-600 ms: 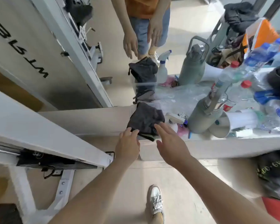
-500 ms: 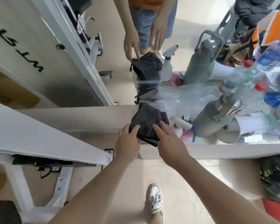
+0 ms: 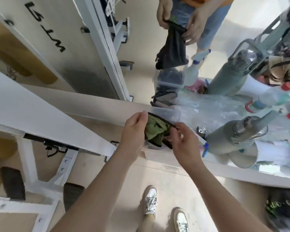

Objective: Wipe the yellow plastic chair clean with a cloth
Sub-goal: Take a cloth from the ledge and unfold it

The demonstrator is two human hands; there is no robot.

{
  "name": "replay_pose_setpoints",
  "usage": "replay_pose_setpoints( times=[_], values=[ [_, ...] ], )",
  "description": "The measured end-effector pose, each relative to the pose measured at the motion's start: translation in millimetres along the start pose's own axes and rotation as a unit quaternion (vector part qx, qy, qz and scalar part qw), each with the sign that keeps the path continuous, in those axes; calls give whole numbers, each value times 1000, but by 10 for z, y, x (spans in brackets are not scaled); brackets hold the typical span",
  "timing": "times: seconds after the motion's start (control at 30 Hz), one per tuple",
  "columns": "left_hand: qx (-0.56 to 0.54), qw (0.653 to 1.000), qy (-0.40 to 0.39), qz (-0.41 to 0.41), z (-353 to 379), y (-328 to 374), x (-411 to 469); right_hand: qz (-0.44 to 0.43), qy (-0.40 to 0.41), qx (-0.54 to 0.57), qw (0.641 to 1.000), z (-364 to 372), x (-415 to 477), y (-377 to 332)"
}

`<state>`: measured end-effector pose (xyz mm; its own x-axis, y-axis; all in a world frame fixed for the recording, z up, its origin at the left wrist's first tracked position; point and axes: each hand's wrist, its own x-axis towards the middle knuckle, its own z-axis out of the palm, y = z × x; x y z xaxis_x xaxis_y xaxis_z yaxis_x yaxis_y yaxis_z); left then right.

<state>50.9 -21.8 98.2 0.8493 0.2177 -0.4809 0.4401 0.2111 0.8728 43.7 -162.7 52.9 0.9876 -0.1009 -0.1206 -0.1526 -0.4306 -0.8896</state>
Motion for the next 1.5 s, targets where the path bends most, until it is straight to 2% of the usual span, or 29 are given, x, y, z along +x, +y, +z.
replay_pose_setpoints(
  times=[0.1,0.17,0.2,0.27,0.33,0.4,0.47,0.53,0.6,0.73,0.8,0.87,0.93,0.97,1.0,1.07,1.1,1.13,1.17,1.23,1.27,1.33,1.43,1.5],
  values=[
    [-73,997,-32,-19,-4,284,-545,90,-10,209,974,-277,-155,-405],
    [-86,995,-49,-16,-79,449,-961,103,-41,255,961,-421,-300,-634],
    [-99,994,-51,-6,-145,511,-1196,77,-60,237,967,-485,-393,-734],
    [-135,989,-51,25,-286,596,-1705,-31,-102,134,985,-601,-598,-891],
    [-165,983,-56,52,-424,612,-2249,-116,-143,54,981,-709,-841,-1019],
    [-153,986,-25,63,-570,557,-2774,-122,-220,43,967,-748,-1094,-1122],
    [-68,993,83,55,-759,396,-3232,-110,-310,29,944,-728,-1373,-1256],
    [105,972,206,41,-1021,122,-3670,-134,-405,-41,903,-665,-1717,-1466],
    [250,942,224,11,-1306,-216,-4127,-184,-485,-98,849,-597,-2161,-1744],
    [347,912,208,-65,-1904,-837,-5099,-342,-575,-119,733,-460,-3234,-2218],
    [420,858,284,-83,-2191,-1098,-5576,-371,-634,-113,669,-389,-3819,-2330],
    [438,797,409,-76,-2451,-1353,-6027,-330,-733,-141,578,-268,-4388,-2327],
    [363,779,510,-21,-2672,-1519,-6483,-278,-800,-188,498,-82,-4964,-2198],
    [312,780,543,15,-2780,-1572,-6715,-240,-820,-192,484,64,-5241,-2104],
    [262,780,567,50,-2880,-1619,-6950,-196,-828,-183,492,232,-5524,-2008],
    [209,784,577,88,-3064,-1701,-7427,-137,-802,-152,561,554,-6128,-1867],
    [202,791,569,97,-3144,-1742,-7646,-140,-775,-139,600,704,-6423,-1824],
    [198,801,556,102,-3228,-1781,-7850,-162,-758,-130,618,847,-6721,-1804],
    [189,813,541,105,-3324,-1818,-8051,-197,-757,-124,611,972,-7011,-1804],
    [154,838,510,117,-3537,-1879,-8413,-273,-775,-113,560,1249,-7554,-1812],
    [123,849,497,133,-3645,-1908,-8567,-309,-779,-110,535,1382,-7802,-1825],
    [16,855,486,179,-3902,-1974,-8835,-385,-760,-105,513,1641,-8268,-1846],
    [-184,833,454,258,-4405,-2197,-9135,-477,-711,-86,510,2120,-8789,-1830],
    [-211,819,466,262,-4772,-2387,-9261,-493,-677,-98,538,2433,-9020,-1841]
  ],
)
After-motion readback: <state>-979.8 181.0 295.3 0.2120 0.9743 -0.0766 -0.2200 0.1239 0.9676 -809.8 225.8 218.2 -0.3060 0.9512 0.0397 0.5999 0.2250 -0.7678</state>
